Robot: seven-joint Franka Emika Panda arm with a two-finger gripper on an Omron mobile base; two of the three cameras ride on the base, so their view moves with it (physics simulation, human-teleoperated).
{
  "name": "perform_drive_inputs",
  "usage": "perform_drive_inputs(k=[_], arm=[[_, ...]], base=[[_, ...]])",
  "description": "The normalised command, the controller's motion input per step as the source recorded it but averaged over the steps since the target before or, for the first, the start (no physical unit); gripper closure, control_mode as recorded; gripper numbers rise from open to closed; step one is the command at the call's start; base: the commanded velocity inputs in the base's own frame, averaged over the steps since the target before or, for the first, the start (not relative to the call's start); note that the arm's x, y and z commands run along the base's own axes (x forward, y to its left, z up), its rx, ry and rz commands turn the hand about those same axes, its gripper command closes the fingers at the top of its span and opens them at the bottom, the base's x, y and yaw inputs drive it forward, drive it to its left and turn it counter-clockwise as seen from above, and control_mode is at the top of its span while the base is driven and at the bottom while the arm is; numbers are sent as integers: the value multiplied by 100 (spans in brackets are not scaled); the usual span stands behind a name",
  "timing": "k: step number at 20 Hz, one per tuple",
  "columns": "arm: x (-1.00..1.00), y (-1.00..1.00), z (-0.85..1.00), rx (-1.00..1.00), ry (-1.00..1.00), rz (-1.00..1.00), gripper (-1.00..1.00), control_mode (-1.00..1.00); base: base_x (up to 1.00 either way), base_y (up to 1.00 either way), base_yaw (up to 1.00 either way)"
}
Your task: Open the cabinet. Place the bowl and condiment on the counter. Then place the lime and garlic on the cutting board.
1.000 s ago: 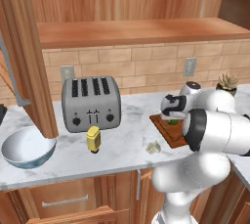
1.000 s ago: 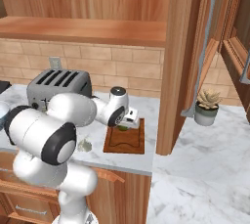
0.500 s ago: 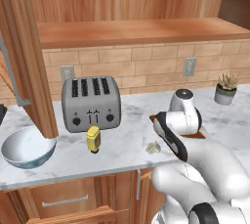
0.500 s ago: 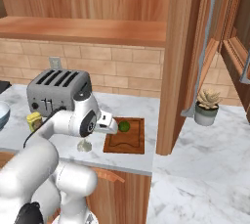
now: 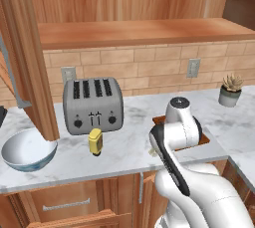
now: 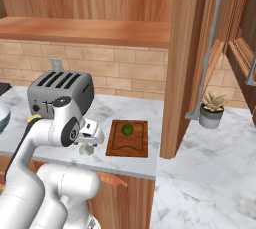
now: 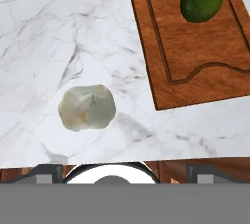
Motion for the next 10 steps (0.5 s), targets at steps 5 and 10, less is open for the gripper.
perform_drive_inputs(k=[5,10], arm=[[-7,22,-1,0,3,0,-100,-100],[2,15,-24,0,2,0,-100,-100]], base=[[0,0,0],[0,0,0]])
